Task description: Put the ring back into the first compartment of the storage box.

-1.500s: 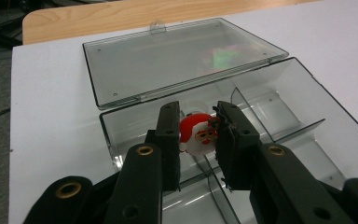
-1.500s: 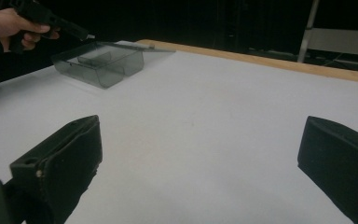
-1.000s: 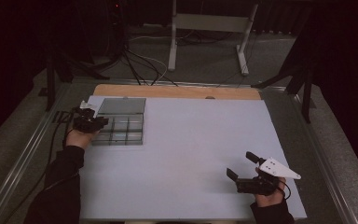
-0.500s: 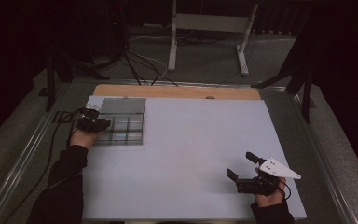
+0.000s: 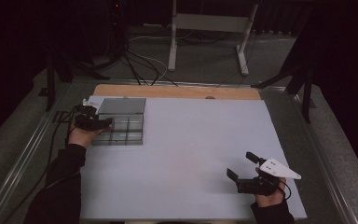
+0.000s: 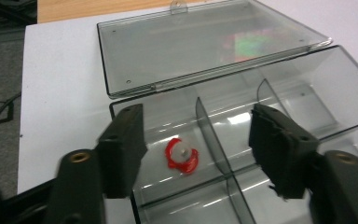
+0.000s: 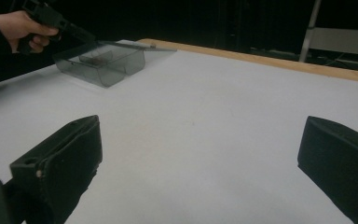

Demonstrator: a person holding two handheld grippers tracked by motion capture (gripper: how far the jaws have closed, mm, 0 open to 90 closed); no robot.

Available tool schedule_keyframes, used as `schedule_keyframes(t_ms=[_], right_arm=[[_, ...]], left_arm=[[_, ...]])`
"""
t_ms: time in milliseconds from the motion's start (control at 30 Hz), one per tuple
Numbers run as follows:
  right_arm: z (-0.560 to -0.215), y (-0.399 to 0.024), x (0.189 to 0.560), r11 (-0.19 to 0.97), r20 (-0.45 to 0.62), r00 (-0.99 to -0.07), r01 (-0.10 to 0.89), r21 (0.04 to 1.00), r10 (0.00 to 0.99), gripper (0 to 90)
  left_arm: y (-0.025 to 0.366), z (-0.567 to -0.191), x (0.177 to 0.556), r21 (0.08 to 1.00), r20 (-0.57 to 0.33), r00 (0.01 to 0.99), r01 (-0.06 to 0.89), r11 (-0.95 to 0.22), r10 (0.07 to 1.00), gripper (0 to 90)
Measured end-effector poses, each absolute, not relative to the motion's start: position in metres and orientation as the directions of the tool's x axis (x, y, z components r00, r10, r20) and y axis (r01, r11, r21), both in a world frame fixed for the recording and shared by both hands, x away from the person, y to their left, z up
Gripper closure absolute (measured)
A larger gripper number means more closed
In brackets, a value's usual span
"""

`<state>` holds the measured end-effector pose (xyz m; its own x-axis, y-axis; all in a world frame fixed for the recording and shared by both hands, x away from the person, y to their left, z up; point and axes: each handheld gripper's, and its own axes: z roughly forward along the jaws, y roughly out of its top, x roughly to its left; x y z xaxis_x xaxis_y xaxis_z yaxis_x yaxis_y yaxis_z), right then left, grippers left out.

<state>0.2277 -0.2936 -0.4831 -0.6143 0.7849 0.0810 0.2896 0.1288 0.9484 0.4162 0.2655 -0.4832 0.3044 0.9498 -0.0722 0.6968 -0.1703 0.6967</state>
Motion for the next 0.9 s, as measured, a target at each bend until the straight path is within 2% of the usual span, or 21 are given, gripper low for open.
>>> schedule_keyframes(t_ms=[200,533,900], right_arm=[[-0.483,-0.294,0.227,0.128,0.080,-0.614,0.287,0.949,0.785,0.0],[-0.483,-0.294,0.228,0.125,0.084,-0.611,0.291,0.948,0.787,0.0],[-0.483,-0.293,0.228,0.122,0.089,-0.611,0.295,0.948,0.787,0.0]], left_arm=[[0.268,-0.480,0.413,0.691,-0.097,0.290,0.708,-0.145,0.952,19.6],[0.271,-0.466,0.400,0.725,-0.151,0.340,0.677,-0.129,0.928,2.4],[0.268,-0.442,0.375,0.790,-0.175,0.434,0.598,-0.137,0.884,0.4]])
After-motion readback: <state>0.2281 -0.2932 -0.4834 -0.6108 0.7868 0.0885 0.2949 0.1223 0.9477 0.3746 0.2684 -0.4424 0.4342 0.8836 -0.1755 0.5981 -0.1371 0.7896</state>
